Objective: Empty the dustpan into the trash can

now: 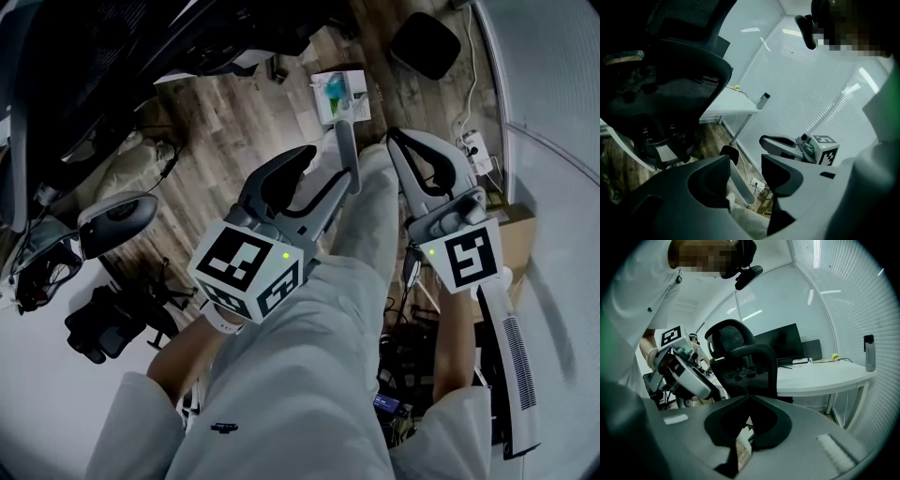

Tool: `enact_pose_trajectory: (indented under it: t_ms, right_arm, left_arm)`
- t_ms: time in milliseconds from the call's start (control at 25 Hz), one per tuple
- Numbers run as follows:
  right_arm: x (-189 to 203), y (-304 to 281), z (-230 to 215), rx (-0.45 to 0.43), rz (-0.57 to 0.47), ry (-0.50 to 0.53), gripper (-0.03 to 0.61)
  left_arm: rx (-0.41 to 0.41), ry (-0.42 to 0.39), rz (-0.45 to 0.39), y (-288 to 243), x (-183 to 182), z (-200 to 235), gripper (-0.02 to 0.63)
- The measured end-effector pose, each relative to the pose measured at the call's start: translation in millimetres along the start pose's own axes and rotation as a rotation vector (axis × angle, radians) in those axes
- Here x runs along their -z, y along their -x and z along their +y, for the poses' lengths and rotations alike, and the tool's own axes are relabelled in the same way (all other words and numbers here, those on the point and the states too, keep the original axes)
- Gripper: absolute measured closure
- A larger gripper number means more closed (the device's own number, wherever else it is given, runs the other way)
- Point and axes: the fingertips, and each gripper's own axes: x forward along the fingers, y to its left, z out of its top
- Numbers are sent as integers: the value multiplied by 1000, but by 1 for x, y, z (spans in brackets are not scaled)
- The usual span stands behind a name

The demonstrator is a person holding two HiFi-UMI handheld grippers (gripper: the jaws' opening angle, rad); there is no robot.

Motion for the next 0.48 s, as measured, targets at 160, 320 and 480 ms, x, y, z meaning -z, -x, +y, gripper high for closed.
enact_pose_trajectory:
  t_ms: [160, 320, 480]
  right_arm:
    - [11, -3, -4, -24, 26, 16, 566]
    - [22, -5, -11, -35, 46, 10, 566]
    - [34, -11, -15, -63, 59, 21, 566]
  left_arm:
    - [-21, 31, 9, -10, 7, 3, 387]
    - [-51, 70, 14, -21, 15, 7, 364]
    - [-69, 112, 38, -33, 25, 13, 360]
